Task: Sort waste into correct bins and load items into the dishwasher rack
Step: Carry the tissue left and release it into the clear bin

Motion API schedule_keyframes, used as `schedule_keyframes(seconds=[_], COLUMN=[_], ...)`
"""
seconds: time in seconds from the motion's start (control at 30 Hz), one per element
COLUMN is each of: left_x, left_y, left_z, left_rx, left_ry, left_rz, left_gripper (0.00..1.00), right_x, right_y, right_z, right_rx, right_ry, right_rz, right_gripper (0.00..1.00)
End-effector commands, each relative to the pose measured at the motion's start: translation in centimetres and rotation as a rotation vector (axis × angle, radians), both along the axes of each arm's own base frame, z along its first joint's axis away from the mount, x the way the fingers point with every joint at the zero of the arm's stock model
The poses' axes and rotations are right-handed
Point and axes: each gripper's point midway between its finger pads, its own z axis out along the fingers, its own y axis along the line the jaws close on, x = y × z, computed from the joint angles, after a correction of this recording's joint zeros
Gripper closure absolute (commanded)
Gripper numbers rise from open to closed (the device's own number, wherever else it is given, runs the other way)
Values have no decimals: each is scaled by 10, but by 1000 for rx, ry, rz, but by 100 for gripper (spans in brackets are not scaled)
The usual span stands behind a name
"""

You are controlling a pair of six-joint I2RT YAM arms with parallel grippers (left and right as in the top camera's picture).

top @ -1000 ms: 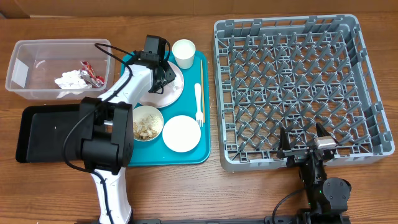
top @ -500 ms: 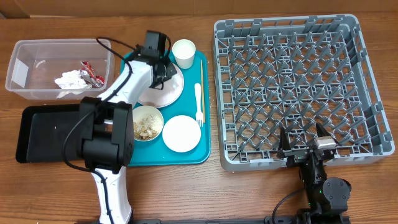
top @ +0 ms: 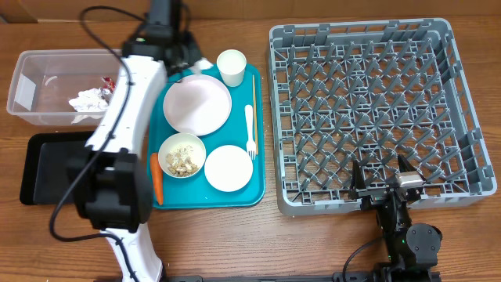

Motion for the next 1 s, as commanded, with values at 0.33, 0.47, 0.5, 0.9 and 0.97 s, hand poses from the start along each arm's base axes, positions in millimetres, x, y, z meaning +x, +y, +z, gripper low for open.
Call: schedule_keyframes(seconds=[0.33, 0.47, 0.5, 0.9, 0.97], left_x=[-52, -66, -69, -83, -80], left_y=[217, 248, 252, 311, 318], left_z=[-6, -21, -27, -74, -71], left_rx=[35, 24, 22, 103, 114], left_ry=[111, 147, 158, 223, 197], left_rz=[360, 426, 436, 567, 566], left_gripper=[95, 95, 95, 84, 62], right_x=[0, 0, 0, 0, 0], right_y=[-1, -1, -1, -1, -1], right_z=[-2, -2, -2, -2, -2], right_rx=[-3, -3, -3, -3, -3], right_ry=[-3, -3, -3, -3, -3], right_rz=[-3, -3, -3, -3, -3], right_gripper=[0, 0, 0, 0, 0])
